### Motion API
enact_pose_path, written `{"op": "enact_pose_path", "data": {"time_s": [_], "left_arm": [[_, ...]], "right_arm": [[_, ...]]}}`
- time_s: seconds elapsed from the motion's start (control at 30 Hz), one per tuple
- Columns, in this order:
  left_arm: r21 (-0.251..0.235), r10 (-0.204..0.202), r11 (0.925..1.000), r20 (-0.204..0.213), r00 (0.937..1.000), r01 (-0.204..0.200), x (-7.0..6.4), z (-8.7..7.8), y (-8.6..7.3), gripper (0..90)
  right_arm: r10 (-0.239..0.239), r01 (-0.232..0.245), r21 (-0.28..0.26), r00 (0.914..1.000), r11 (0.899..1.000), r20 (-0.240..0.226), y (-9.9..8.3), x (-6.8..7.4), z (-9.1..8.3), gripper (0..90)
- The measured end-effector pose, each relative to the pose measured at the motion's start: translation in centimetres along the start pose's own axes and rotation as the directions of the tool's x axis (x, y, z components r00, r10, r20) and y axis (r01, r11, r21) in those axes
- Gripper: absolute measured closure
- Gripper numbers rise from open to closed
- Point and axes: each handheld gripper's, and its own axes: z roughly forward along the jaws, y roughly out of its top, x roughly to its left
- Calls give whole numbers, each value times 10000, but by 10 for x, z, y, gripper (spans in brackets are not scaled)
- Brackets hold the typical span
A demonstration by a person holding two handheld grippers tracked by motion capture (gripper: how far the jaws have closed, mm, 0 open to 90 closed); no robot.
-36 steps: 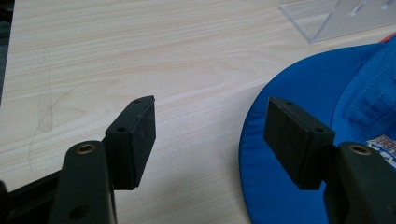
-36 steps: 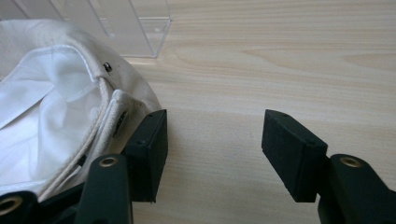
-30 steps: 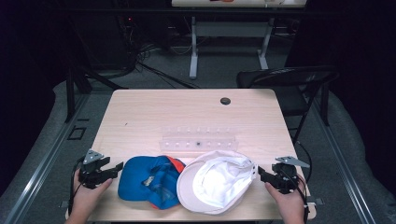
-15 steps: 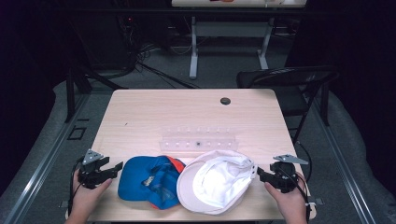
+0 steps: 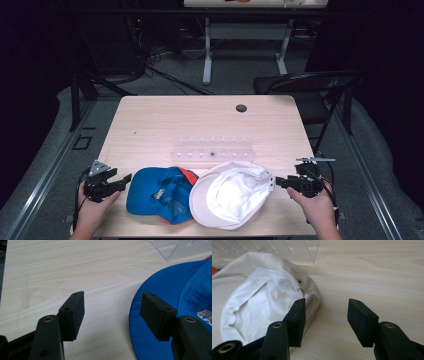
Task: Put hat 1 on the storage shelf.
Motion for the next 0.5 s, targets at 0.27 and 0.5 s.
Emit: {"op": "enact_pose_path", "data": {"time_s": [0.27, 0.5], "left_arm": [[37, 16, 10000, -3, 10000, -16, 0, 1, 0, 368], [78, 18, 10000, 2, 10000, -18, -1, 2, -1, 368]], "right_arm": [[310, -285, 397, 9974, 9988, -652, 13, 5, -7, 467], [263, -204, 910, 9976, 9956, -644, 17, 10, 6, 477]]}}
